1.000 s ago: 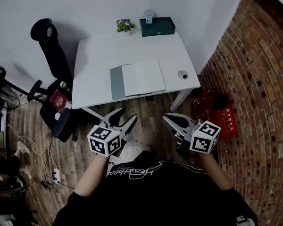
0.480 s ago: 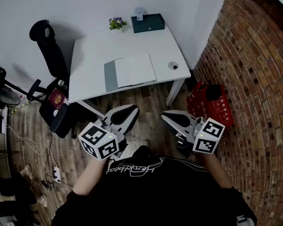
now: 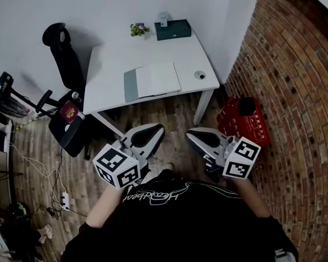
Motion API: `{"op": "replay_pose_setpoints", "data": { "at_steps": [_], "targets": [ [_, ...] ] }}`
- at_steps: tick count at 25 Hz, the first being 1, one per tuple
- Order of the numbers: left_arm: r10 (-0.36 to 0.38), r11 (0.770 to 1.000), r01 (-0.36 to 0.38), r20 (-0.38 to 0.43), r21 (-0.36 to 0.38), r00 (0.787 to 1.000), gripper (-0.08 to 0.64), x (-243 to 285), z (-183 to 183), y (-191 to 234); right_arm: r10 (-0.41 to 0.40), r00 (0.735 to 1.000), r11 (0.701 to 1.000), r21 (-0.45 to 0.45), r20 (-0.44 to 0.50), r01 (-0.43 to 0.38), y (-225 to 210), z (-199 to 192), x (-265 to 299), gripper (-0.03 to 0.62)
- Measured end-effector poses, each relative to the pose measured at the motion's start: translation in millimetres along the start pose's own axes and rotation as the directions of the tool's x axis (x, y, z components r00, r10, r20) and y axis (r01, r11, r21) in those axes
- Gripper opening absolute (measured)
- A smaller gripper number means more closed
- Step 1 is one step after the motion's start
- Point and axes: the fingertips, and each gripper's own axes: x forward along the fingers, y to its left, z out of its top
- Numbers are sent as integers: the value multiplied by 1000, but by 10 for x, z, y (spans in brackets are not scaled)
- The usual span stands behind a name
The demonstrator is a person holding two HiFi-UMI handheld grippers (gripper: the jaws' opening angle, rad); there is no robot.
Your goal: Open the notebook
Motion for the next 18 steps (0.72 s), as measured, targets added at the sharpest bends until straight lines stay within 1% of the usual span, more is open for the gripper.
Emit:
{"op": "replay_pose_setpoints", "data": {
  "at_steps": [5, 18],
  "targets": [
    [4, 999, -4, 4, 32, 1000, 43, -43, 4, -108, -2, 1000, 1000, -15, 5, 2, 61, 10, -57, 2],
    [41, 999, -40, -19, 33, 999, 43, -12, -81, -103, 25, 1000, 999, -23, 4, -25, 49, -5, -87, 2]
  ]
}}
